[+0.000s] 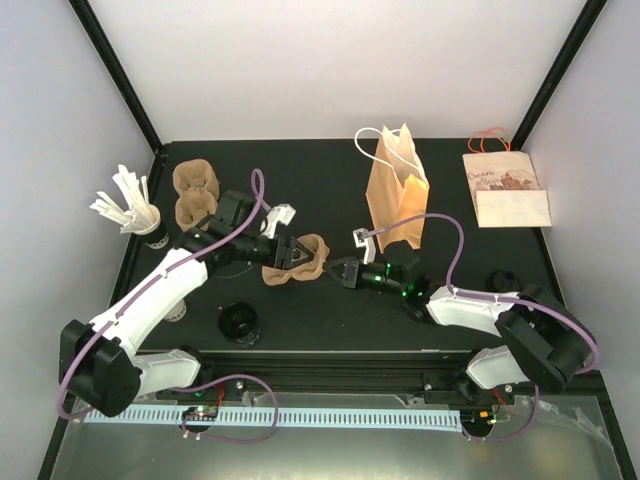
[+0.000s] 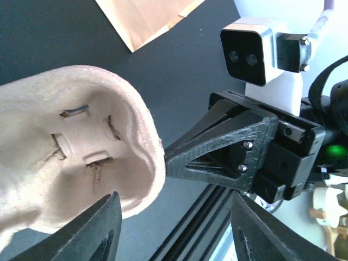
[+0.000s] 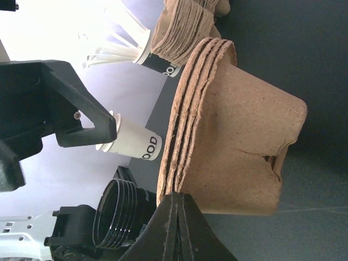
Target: Pack the takeout coffee
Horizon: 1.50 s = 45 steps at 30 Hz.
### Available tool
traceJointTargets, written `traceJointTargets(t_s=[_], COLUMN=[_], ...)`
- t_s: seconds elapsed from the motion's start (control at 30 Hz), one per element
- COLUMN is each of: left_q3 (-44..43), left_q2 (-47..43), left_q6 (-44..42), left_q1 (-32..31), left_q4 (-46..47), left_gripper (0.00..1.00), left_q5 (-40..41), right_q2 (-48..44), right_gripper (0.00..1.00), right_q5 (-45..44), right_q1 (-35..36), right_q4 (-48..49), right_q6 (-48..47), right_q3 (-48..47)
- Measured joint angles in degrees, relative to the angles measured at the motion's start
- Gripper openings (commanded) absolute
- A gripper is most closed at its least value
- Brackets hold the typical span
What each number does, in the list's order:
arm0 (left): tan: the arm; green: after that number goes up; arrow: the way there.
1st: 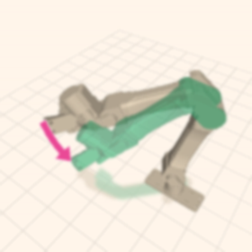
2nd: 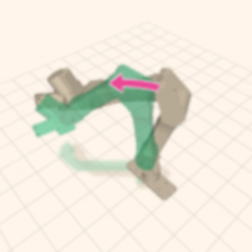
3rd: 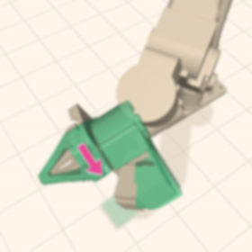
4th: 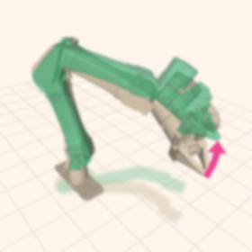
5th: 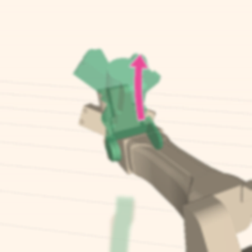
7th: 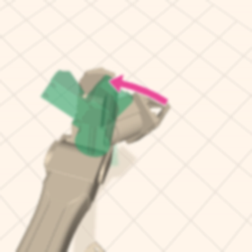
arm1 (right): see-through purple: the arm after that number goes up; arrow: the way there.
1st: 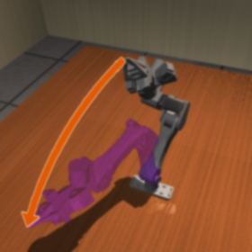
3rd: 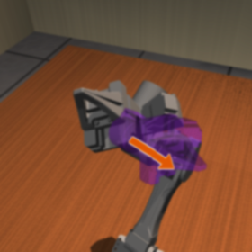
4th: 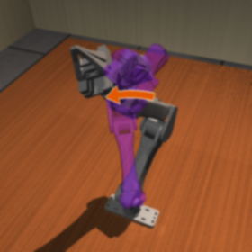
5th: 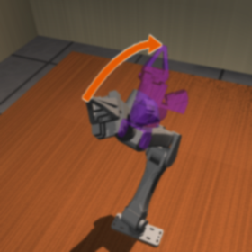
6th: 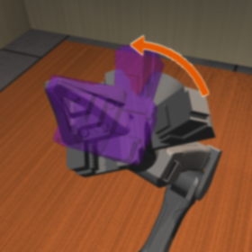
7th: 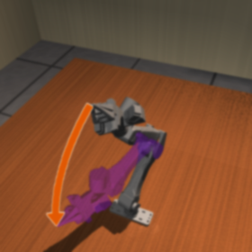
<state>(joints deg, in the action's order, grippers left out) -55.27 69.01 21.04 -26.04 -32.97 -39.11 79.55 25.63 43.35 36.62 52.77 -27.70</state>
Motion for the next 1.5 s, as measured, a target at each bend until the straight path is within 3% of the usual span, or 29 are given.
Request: traceJointTargets(t_s=[0.17, 0.37, 0.63, 0.77, 0.87, 1.1, 1.5], left_q3=[0.0, 0.0, 0.0, 0.0, 0.0, 0.0, -2.86], left_q2=[1.18, 5.27, 7.63, 7.63, 7.82, 8.81, 8.46], left_q6=[-0.35, -1.31, -2.12, -2.19, -2.08, -2.03, -3.08], left_q1=[-1.99, -4.46, -4.79, -4.79, -4.79, -4.79, -4.76], left_q4=[0.48, 1.33, 1.49, 1.51, 1.55, 1.55, -3.04], left_gripper=[0.57, 0.38, 0.44, 0.37, 0.23, 0.08, 0.06], left_q5=[-0.83, -1.46, -0.42, 0.98, 1.36, 1.7, 4.66], right_q2=[0.33, 1.14, 1.18, 1.18, 1.2, 1.25, 1.18], right_gripper=[0.01, 0.01, 0.01, 0.01, 0.01, 0.01, 0.01], right_q5=[0.52, 1.68, 2.16, 2.58, 2.84, 3.04, 1.95], right_q1=[0.0, 0.0, 0.0, 0.0, 0.0, 0.0, 0.02], right_q4=[0.52, 1.53, 1.62, 1.64, 1.64, 1.64, 1.29], right_q6=[0.02, 0.07, 0.07, 0.07, 0.07, 0.04, 0.02], right_q3=[0.0, 0.0, -0.02, -0.02, -0.02, -0.04, -0.09])
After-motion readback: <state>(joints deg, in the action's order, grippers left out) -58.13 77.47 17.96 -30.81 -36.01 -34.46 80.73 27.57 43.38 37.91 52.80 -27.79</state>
